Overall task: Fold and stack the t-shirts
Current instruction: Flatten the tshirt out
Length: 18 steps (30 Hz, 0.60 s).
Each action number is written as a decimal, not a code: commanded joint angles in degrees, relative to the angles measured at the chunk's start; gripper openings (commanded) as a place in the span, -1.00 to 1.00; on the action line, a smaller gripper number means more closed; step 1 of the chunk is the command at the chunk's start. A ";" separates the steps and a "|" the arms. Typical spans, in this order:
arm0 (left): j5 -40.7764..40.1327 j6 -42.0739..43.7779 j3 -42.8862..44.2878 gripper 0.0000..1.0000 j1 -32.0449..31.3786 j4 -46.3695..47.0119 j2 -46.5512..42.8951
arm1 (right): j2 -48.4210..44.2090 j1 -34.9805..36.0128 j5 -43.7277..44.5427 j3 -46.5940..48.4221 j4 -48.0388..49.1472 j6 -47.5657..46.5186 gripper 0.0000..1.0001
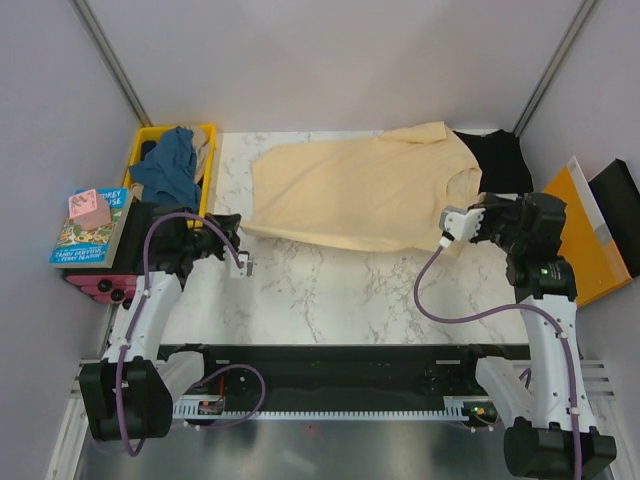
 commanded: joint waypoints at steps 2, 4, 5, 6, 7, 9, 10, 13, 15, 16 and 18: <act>-0.07 8.67 -0.59 -0.96 0.34 -20.48 -1.08 | 1.14 0.33 -4.71 4.92 -35.11 -9.11 -1.00; -1.66 9.73 -0.41 -0.96 0.34 -22.60 -1.16 | 2.20 0.33 -3.05 5.98 -43.00 -11.82 -1.00; -1.92 9.91 -0.24 -0.96 0.43 -24.61 -1.16 | 2.63 0.33 -2.34 6.16 -45.75 -13.32 -1.00; -2.45 9.91 0.37 -0.96 0.43 -25.58 -1.08 | 3.34 0.33 -1.73 6.16 -49.43 -14.03 -1.00; -2.89 11.22 0.90 -0.96 0.43 -27.07 -0.64 | 3.60 0.24 -0.50 6.07 -51.12 -15.34 -1.00; -3.77 11.14 3.00 -0.96 0.43 -32.52 -0.29 | 4.04 0.33 -0.14 6.16 -55.33 -15.97 -1.00; -4.12 12.27 3.97 -0.96 0.43 -35.32 0.32 | 4.13 0.24 0.04 6.16 -56.83 -16.67 -1.00; -5.79 15.26 7.84 -0.96 0.51 -46.75 1.21 | 3.61 0.33 0.13 6.16 -59.66 -18.43 -1.00; -7.63 17.63 9.51 -0.96 0.51 -54.23 2.00 | 2.73 0.33 1.18 5.37 -59.75 -19.13 -1.00; -8.25 18.08 9.61 -0.96 0.51 -55.55 2.09 | 2.47 0.42 1.62 5.37 -59.75 -19.40 -1.00; -9.74 18.53 9.17 -0.97 0.51 -57.75 1.91 | 2.90 0.42 3.63 5.02 -59.84 -20.72 -1.00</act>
